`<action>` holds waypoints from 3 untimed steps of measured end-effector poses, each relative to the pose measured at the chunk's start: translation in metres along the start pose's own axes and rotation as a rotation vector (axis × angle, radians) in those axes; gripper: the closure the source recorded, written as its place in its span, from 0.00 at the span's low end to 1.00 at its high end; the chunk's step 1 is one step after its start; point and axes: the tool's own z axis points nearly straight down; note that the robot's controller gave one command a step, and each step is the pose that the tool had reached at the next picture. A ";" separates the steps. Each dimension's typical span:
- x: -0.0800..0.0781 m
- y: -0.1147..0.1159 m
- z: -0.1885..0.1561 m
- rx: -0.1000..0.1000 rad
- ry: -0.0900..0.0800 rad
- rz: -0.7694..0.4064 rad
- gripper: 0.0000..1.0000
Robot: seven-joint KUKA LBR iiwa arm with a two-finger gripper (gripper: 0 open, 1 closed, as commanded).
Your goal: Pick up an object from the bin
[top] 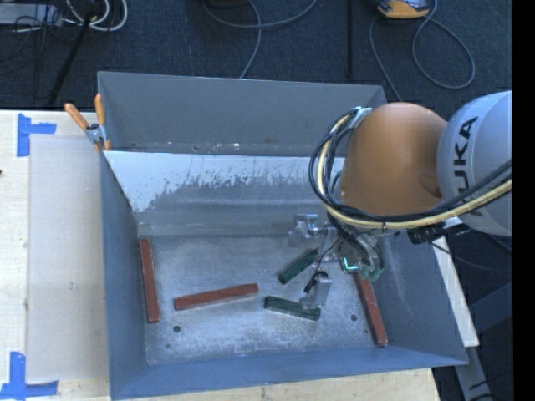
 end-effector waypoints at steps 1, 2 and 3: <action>-0.001 -0.010 0.148 -0.001 -0.005 0.091 0.00; -0.002 -0.010 0.144 -0.002 -0.007 0.093 1.00; 0.021 -0.038 0.053 0.000 -0.014 0.117 1.00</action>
Offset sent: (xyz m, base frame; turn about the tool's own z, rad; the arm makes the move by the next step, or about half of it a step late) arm 0.0006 -0.0113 -0.1439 0.0935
